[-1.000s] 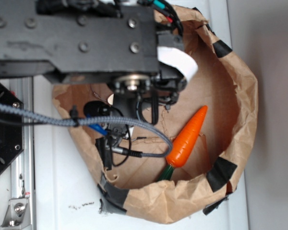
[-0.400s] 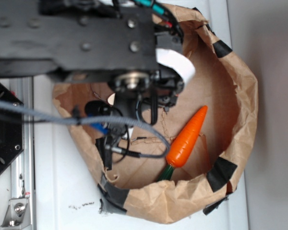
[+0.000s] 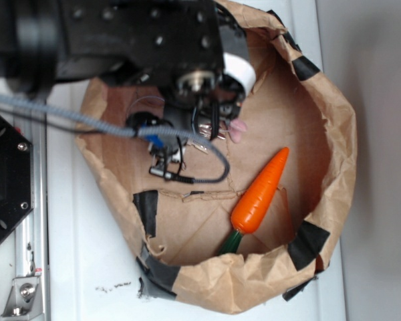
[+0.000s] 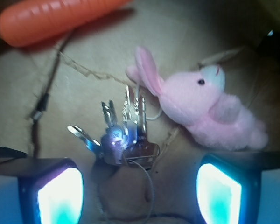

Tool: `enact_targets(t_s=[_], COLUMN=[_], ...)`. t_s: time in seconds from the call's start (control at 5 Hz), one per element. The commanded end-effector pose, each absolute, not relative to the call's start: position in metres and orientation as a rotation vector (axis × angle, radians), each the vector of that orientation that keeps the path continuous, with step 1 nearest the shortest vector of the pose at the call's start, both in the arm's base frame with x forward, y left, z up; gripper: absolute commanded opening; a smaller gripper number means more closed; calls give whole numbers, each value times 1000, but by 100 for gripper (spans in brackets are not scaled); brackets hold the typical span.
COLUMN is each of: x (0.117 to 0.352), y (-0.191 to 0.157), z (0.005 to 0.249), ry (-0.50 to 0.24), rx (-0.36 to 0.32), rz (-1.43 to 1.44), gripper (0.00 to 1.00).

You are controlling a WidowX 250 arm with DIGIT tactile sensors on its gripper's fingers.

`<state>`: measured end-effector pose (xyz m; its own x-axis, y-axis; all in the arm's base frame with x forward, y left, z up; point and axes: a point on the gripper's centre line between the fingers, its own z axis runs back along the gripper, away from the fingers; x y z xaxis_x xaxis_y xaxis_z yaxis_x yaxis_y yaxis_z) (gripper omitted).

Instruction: Grab the silver keys.

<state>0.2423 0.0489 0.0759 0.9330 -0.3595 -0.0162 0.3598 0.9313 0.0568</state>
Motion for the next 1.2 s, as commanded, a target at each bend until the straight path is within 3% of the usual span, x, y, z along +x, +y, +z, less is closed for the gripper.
enact_targets(t_s=[0.0,1.0], x=[244,215], y=[58,47], z=[70,50], ry=[-36,-55], rx=[120,136], rz=[-379,-438], gripper=[100,100])
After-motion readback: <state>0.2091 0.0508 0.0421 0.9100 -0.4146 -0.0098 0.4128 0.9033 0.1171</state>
